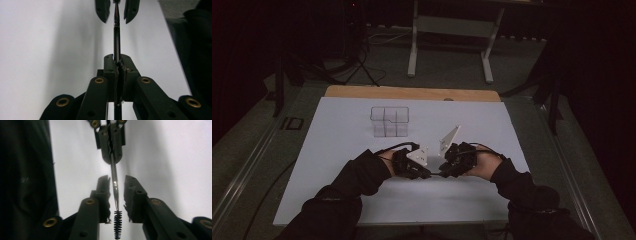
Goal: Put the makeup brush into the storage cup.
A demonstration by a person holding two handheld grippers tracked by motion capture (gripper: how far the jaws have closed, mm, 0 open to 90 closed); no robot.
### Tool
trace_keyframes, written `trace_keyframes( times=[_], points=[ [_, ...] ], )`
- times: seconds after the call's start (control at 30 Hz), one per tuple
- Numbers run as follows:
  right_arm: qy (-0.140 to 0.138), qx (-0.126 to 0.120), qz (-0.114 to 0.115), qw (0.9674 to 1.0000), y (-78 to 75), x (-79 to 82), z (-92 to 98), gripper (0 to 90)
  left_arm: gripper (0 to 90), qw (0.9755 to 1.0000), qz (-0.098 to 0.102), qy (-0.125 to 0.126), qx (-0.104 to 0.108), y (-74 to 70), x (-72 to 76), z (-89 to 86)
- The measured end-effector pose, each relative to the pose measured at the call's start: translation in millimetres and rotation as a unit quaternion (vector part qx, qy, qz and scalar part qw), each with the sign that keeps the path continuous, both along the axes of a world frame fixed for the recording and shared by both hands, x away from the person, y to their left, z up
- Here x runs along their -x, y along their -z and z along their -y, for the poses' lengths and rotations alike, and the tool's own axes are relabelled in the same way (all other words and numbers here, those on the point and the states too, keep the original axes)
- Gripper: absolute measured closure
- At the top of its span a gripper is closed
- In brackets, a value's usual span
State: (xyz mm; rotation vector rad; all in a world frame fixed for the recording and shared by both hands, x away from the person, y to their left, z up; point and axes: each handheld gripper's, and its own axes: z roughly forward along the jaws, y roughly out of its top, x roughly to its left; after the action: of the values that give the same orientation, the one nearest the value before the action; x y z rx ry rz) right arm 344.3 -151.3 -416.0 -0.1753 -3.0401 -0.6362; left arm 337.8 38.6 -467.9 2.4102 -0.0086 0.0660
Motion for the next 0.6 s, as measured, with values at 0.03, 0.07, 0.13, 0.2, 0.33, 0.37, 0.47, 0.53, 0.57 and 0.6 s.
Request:
trace_keyframes(
  times=[0.03,0.07,0.13,0.2,0.33,0.37,0.47,0.53,0.57,0.6],
  points=[
    [0.005,-0.007,0.005,0.9999,-1.9,-0.5,1.2,72.6,86.1,1.0,0.004,0.001,-0.002,0.4,-0.6,-0.6],
    [0.008,-0.015,0.009,0.9998,-3.5,-1.1,2.2,72.5,86.1,1.0,0.005,-0.006,0.004,1.6,-0.4,-1.2],
    [0.019,-0.034,0.022,0.999,-8.7,-1.5,4.4,72.0,86.1,0.9999,0.001,-0.012,0.008,3.9,-0.9,-2.5],
    [0.023,-0.057,0.037,0.9974,-14.1,-2.0,6.2,71.8,86.2,0.9997,-0.007,-0.018,0.013,5.2,-2.2,-4.3],
    [0.043,-0.094,0.057,0.993,-23.4,-0.9,10.9,72.0,86.1,0.9988,-0.013,-0.04,0.026,6.3,-4.8,-9.8],
    [0.046,-0.106,0.066,0.9911,-25.3,-0.2,12.9,71.5,86.2,0.9986,-0.015,-0.041,0.029,6.4,-5.5,-11.2],
    [0.062,-0.13,0.071,0.987,-28.8,0.5,17.7,69.9,86.2,0.9971,-0.016,-0.061,0.043,7.0,-7.1,-16.2],
    [0.073,-0.148,0.08,0.983,-31.3,2.6,21.4,67.5,86.2,0.9953,-0.02,-0.078,0.054,7.3,-8.4,-20.2],
    [0.077,-0.158,0.086,0.9806,-32.9,4.3,23.5,64.9,86.2,0.9948,-0.019,-0.082,0.057,7.5,-8.5,-21.4],
    [0.08,-0.169,0.094,0.9779,-33.4,5.5,24.8,62.3,86.2,0.9937,-0.018,-0.09,0.063,7.8,-9.0,-23.4]
  ],
)
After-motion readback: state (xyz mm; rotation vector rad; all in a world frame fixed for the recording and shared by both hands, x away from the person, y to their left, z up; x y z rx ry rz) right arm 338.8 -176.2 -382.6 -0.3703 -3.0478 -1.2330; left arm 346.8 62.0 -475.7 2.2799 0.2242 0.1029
